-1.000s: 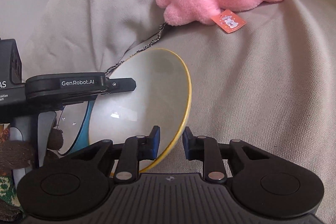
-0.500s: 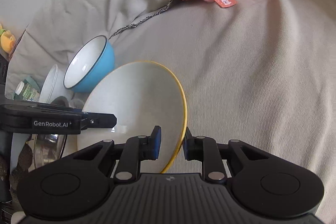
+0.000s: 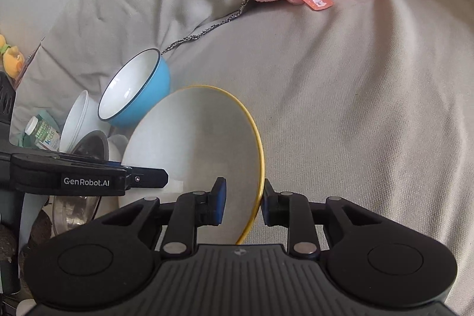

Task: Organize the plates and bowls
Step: 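Carry the yellow-rimmed bowl onto the steel bowl and open the right tool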

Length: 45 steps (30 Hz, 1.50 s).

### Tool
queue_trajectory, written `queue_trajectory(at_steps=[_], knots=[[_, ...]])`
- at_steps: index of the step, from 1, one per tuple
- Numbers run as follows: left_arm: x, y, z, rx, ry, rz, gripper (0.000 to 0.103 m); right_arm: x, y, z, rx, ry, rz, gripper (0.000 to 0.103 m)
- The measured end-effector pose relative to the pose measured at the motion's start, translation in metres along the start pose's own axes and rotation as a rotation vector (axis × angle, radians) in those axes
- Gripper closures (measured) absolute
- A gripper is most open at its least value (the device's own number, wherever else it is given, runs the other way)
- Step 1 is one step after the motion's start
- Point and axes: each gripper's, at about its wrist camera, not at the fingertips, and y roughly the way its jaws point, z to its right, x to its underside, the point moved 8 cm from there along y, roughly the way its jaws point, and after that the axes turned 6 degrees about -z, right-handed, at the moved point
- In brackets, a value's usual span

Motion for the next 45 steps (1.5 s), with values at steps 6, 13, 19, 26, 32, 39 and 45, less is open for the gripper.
queue_trajectory(at_steps=[6, 13, 19, 26, 32, 39, 45], knots=[[0.007, -0.002, 0.003, -0.04, 0.008, -0.021, 0.073, 0.002, 0.01, 0.0, -0.005, -0.031, 0.012, 0.078], [0.009, -0.004, 0.002, -0.054, 0.018, -0.005, 0.073, 0.003, 0.008, 0.001, -0.017, -0.04, 0.027, 0.078], [0.01, -0.021, -0.007, -0.015, -0.034, 0.037, 0.072, 0.0, -0.007, -0.002, 0.006, -0.058, 0.064, 0.077], [0.012, -0.066, 0.003, 0.003, -0.028, 0.141, 0.072, -0.013, -0.037, -0.017, 0.068, -0.109, 0.136, 0.07], [0.014, -0.101, 0.022, 0.043, -0.007, 0.187, 0.072, -0.019, -0.063, -0.036, 0.105, -0.161, 0.179, 0.065], [0.008, -0.141, 0.039, 0.087, 0.0, 0.268, 0.072, -0.029, -0.085, -0.059, 0.165, -0.247, 0.223, 0.046], [-0.002, -0.137, 0.017, 0.093, -0.012, 0.275, 0.072, -0.043, -0.082, -0.064, 0.216, -0.265, 0.195, 0.043]])
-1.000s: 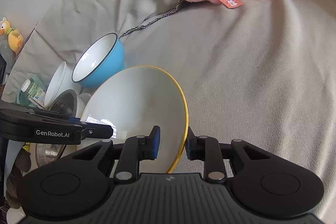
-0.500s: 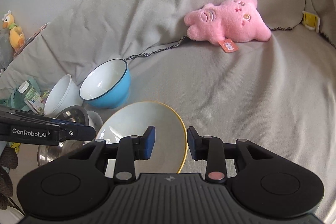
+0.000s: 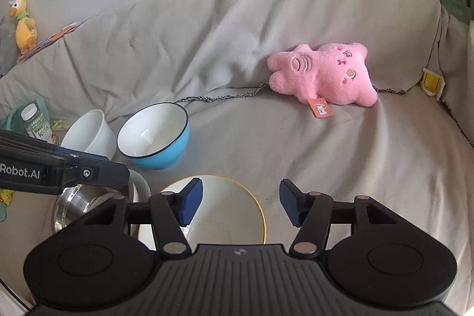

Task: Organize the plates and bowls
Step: 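Carry the yellow-rimmed bowl onto the steel bowl and open the right tool, then grasp the rim of the blue bowl with both tools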

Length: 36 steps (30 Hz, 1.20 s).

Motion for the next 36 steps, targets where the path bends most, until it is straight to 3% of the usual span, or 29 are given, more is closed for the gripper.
queue_trajectory(at_steps=[5, 9, 12, 15, 18, 20, 27, 30, 33, 36], knots=[[-0.017, 0.008, -0.046, 0.044, -0.066, 0.05, 0.072, -0.018, 0.021, -0.005, 0.06, -0.031, -0.063, 0.03], [-0.039, 0.018, -0.097, 0.014, -0.115, 0.103, 0.072, -0.037, 0.037, -0.014, 0.099, -0.027, -0.065, 0.022], [-0.054, 0.036, -0.139, 0.007, -0.185, 0.123, 0.072, -0.049, 0.051, -0.025, 0.035, 0.014, -0.061, 0.019], [-0.064, 0.064, -0.173, -0.044, -0.224, 0.12, 0.072, -0.056, 0.081, -0.04, -0.033, 0.028, -0.143, 0.019], [-0.065, 0.092, -0.201, -0.057, -0.296, 0.076, 0.072, -0.057, 0.116, -0.054, -0.06, 0.027, -0.203, 0.031], [-0.065, 0.105, -0.215, -0.065, -0.333, 0.071, 0.072, -0.057, 0.138, -0.058, -0.061, 0.058, -0.236, 0.051], [-0.063, 0.132, -0.217, -0.071, -0.305, 0.021, 0.072, -0.056, 0.203, -0.074, -0.134, 0.197, -0.34, 0.056], [-0.061, 0.142, -0.211, -0.117, -0.262, -0.017, 0.071, -0.057, 0.221, -0.08, -0.135, 0.19, -0.357, 0.058], [-0.059, 0.146, -0.206, -0.162, -0.235, -0.029, 0.07, -0.05, 0.235, -0.086, -0.183, 0.211, -0.419, 0.079], [-0.057, 0.147, -0.198, -0.192, -0.212, -0.042, 0.067, -0.046, 0.235, -0.089, -0.204, 0.206, -0.426, 0.081]])
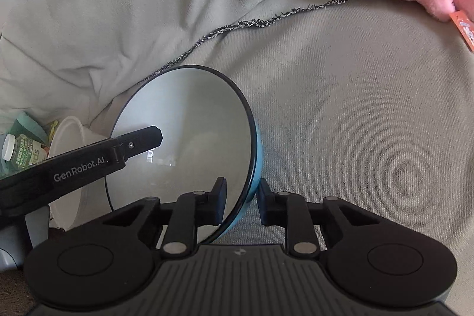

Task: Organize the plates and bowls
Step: 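Grasp the rim of the blue bowl with both tools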

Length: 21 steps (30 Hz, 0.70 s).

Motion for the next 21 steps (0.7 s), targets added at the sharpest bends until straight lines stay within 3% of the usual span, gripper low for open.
queue_trajectory(at_steps=[4, 11, 18, 21], knots=[[0.01, 0.0, 0.013, 0.03, 0.01, -0.048, 0.066, 0.004, -0.01, 0.007, 0.026, -0.003, 0.024, 0.082], [0.03, 0.012, 0.055, 0.152, 0.055, -0.121, 0.068, 0.002, -0.041, 0.049, 0.052, -0.009, 0.071, 0.082], [0.025, 0.035, 0.073, 0.107, 0.07, -0.172, 0.065, 0.002, -0.039, 0.072, -0.027, 0.036, 0.04, 0.079], [0.024, 0.043, 0.076, 0.092, 0.082, -0.194, 0.064, -0.001, -0.031, 0.071, -0.02, 0.039, 0.022, 0.078]])
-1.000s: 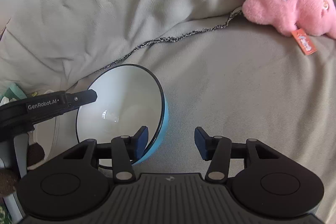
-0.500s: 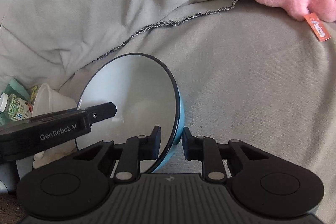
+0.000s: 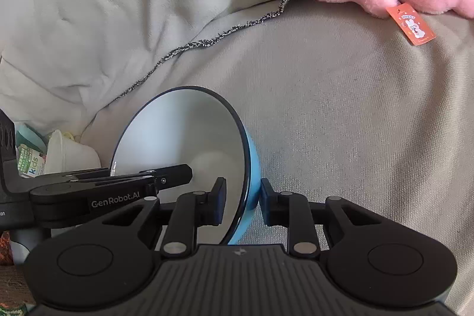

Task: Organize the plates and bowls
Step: 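Grasp the rim of the blue bowl with both tools, then carry the blue bowl with both tools and lower it into the yellow-rimmed bowl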

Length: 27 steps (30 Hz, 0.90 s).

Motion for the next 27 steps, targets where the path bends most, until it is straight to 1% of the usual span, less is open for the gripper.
queue_trajectory(at_steps=[3, 7, 9, 10, 11, 14, 16, 18, 20, 23, 25, 27], knots=[[-0.003, 0.002, 0.002, -0.005, 0.013, -0.014, 0.063, 0.001, 0.018, 0.002, -0.022, 0.051, -0.068, 0.079], [-0.003, 0.002, 0.0, -0.001, -0.006, -0.026, 0.061, -0.001, 0.021, 0.001, -0.041, 0.042, -0.074, 0.079], [-0.003, 0.003, 0.003, -0.004, 0.008, -0.025, 0.059, -0.001, 0.022, 0.002, -0.054, 0.047, -0.075, 0.079], [-0.003, 0.003, 0.004, -0.011, 0.021, -0.022, 0.055, -0.001, 0.022, 0.003, -0.058, 0.049, -0.076, 0.079], [-0.002, 0.003, 0.006, -0.018, 0.031, -0.019, 0.054, -0.001, 0.021, 0.003, -0.06, 0.047, -0.073, 0.079], [-0.001, -0.002, 0.008, -0.026, 0.011, -0.014, 0.056, 0.0, 0.018, 0.003, -0.063, 0.038, -0.038, 0.079], [0.002, -0.012, 0.011, -0.03, 0.031, 0.023, 0.066, 0.002, 0.009, 0.003, -0.047, 0.025, 0.002, 0.078], [0.006, -0.028, 0.016, -0.032, 0.05, 0.067, 0.072, 0.004, -0.005, 0.002, -0.019, 0.0, 0.053, 0.078], [0.011, -0.049, 0.022, -0.034, 0.048, 0.106, 0.072, 0.005, -0.022, -0.002, -0.018, -0.018, 0.085, 0.078], [0.021, -0.087, 0.032, -0.036, 0.06, 0.176, 0.072, 0.012, -0.056, -0.014, -0.045, -0.053, 0.131, 0.078], [0.035, -0.112, 0.041, -0.034, 0.075, 0.204, 0.073, 0.023, -0.082, -0.022, -0.051, -0.099, 0.158, 0.078], [0.056, -0.132, 0.052, -0.032, 0.089, 0.211, 0.073, 0.039, -0.104, -0.028, -0.05, -0.135, 0.159, 0.078]])
